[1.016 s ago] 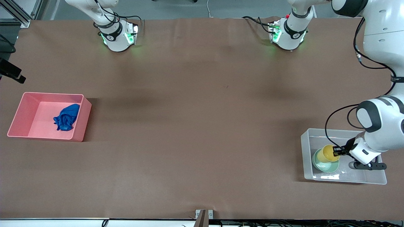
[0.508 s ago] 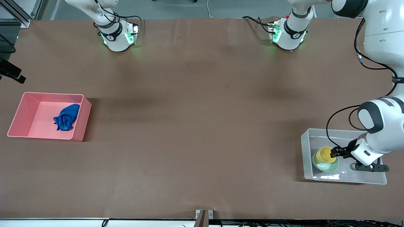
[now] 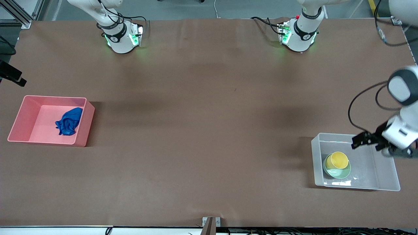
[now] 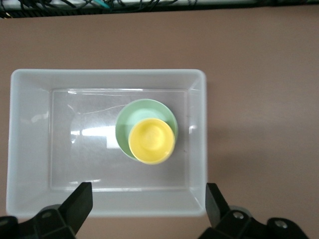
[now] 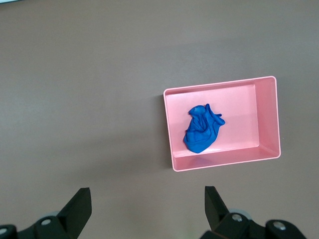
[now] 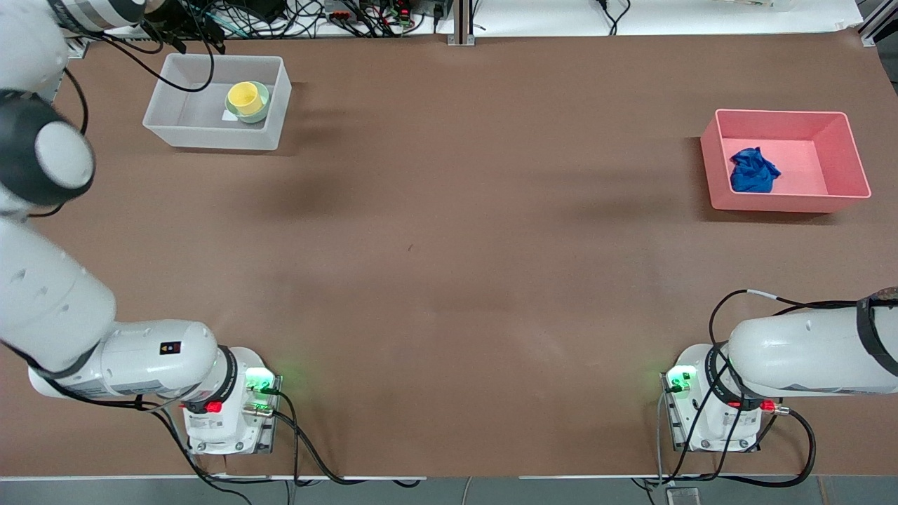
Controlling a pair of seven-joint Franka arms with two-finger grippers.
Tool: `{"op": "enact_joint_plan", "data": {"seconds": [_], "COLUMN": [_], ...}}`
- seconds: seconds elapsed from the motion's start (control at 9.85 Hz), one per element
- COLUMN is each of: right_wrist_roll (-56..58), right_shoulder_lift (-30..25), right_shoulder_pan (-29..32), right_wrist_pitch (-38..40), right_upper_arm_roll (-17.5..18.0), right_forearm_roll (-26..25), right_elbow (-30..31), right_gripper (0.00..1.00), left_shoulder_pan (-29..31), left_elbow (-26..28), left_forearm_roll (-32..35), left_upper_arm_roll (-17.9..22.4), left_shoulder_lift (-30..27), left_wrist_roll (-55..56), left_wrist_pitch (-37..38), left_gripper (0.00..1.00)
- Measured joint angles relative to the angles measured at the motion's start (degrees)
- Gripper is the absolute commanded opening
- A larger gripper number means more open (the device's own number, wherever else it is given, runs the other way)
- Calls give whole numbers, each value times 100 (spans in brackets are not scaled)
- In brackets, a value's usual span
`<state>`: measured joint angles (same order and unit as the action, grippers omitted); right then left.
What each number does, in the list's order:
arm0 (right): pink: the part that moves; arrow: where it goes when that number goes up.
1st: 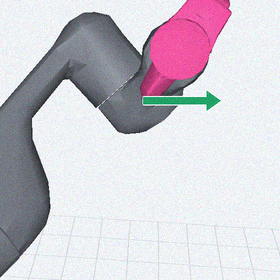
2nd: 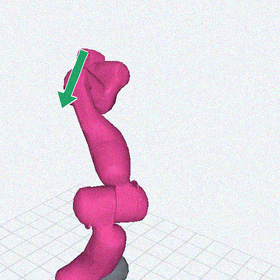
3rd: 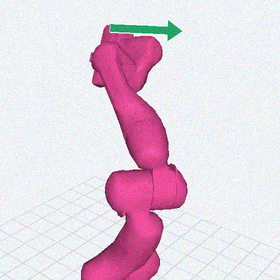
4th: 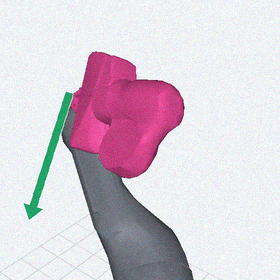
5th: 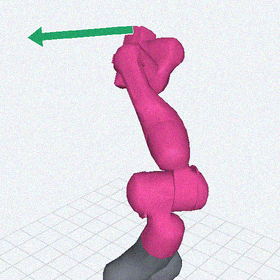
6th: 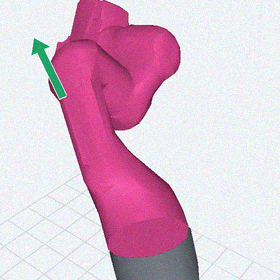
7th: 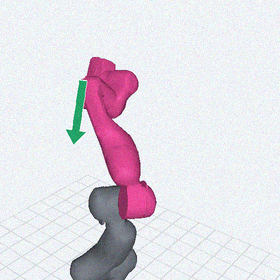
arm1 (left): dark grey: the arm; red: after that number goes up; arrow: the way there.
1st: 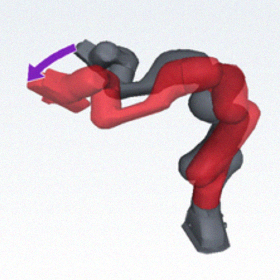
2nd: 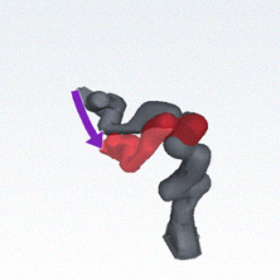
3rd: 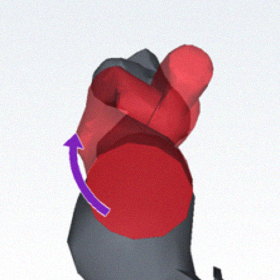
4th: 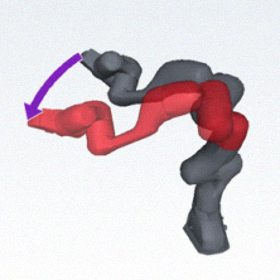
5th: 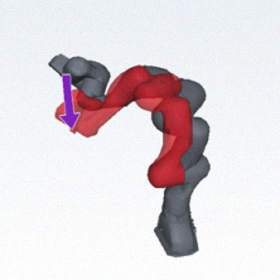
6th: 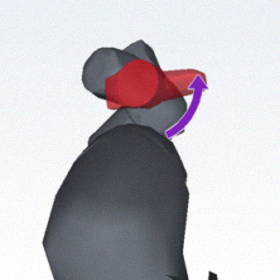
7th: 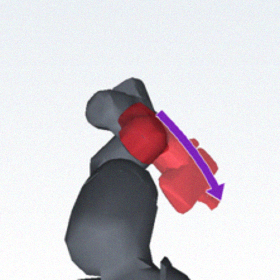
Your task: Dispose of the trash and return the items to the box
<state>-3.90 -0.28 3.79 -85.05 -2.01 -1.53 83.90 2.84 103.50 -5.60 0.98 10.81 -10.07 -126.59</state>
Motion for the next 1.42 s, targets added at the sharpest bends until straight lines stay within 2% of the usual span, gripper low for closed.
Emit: {"op": "enact_joint_plan", "data": {"seconds": [0.2, 0.41, 0.61, 0.81, 0.91, 1.42], "right_wrist_roll": [0, 1, 2, 2, 2, 3], "right_shoulder_lift": [4, 7, 8, 9, 9, 9], "right_shoulder_pan": [0, -1, -1, 0, 0, 0], "right_wrist_pitch": [1, 1, 1, 1, 1, 3], "right_upper_arm_roll": [-1, -1, -1, -2, -2, -2], "right_forearm_roll": [0, 0, 0, 0, 0, 0], "right_elbow": [-4, -6, -7, -7, -7, -7], "right_gripper": [100, 100, 100, 100, 100, 100], "left_shoulder_pan": [-175, -241, -260, -285, -289, -289], "left_elbow": [524, 355, -558, -1604, -1894, -1930], "left_forearm_roll": [131, 148, 164, 256, 296, 308], "left_upper_arm_roll": [-10, -10, -9, -9, -9, -40], "left_shoulder_lift": [-1103, -1538, -1519, -1273, -1125, -905], "left_wrist_roll": [362, 406, 433, 447, 472, 844], "left_wrist_pitch": [784, 1555, 2556, 3451, 3701, 3984], "left_gripper": [100, 100, 100, 100, 100, 100]}}
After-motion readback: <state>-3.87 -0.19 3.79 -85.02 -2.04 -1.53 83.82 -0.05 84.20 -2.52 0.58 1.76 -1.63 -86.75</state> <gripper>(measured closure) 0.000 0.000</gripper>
